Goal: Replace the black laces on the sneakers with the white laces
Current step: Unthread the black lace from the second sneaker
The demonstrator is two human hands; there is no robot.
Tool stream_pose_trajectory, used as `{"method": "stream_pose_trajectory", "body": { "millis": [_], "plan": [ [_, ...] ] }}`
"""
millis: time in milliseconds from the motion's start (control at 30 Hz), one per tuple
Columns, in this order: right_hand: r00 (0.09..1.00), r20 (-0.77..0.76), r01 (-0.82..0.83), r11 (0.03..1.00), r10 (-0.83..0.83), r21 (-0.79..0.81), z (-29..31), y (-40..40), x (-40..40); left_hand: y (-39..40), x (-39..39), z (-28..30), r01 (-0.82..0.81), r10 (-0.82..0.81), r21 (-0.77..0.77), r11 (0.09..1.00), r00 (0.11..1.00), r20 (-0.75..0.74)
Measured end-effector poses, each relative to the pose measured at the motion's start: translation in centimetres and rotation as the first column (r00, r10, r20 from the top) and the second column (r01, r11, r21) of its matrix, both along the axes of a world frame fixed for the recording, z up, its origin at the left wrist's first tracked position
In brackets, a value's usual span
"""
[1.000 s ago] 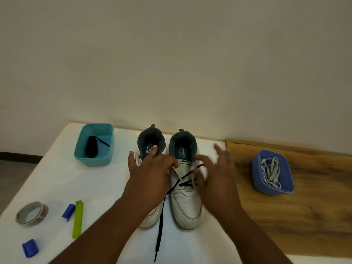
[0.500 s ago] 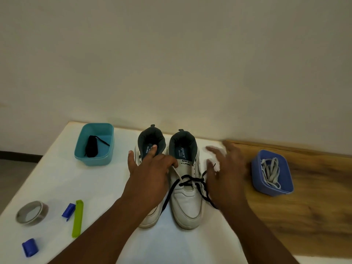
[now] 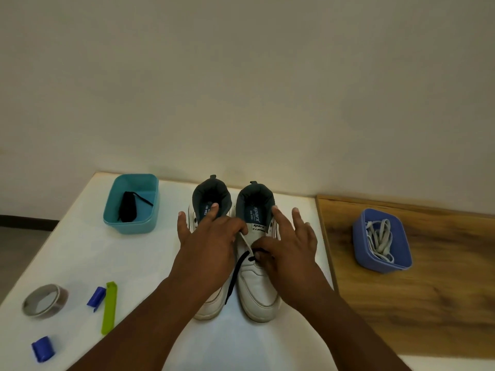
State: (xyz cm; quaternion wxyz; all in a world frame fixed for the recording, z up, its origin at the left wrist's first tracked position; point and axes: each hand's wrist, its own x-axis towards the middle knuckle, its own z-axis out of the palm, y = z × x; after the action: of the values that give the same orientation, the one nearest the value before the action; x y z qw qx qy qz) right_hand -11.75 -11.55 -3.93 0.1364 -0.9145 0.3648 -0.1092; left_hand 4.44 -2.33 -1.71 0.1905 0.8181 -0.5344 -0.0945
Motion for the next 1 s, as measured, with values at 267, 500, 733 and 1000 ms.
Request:
{"method": "stream_pose_trajectory", "body": {
  "millis": [267,500,733,1000],
  "plan": [
    [0.809,0.461,0.396,0.918,-0.364,0.029,1.8,-1.8,-1.5,-0.3,-0.3,0.0,0.016,-0.017,0.005,1.0,1.0,0.009],
    [0.203,0.684,-0.167,0.663,-0.701,0.729,6.3,-1.8,-1.4,-0.3,-0.2,-0.3,0.004,-0.004,0.004,1.0,1.0,0.022],
    [0.996,0.067,0.012,0.837,-0.059,0.547,4.8,-3.2,-4.4,-0.7,-0.8,-0.7,-0.017,0.018,-0.029,0.999,0.999,0.044],
    [0.981,-0.079,0.185,0.978,-0.178,0.093,2.7,-2.5,-3.7,-1.1,-1.5,-0.9,0.044,-0.032,-0.081,0.996,0.989,0.143]
  ]
}}
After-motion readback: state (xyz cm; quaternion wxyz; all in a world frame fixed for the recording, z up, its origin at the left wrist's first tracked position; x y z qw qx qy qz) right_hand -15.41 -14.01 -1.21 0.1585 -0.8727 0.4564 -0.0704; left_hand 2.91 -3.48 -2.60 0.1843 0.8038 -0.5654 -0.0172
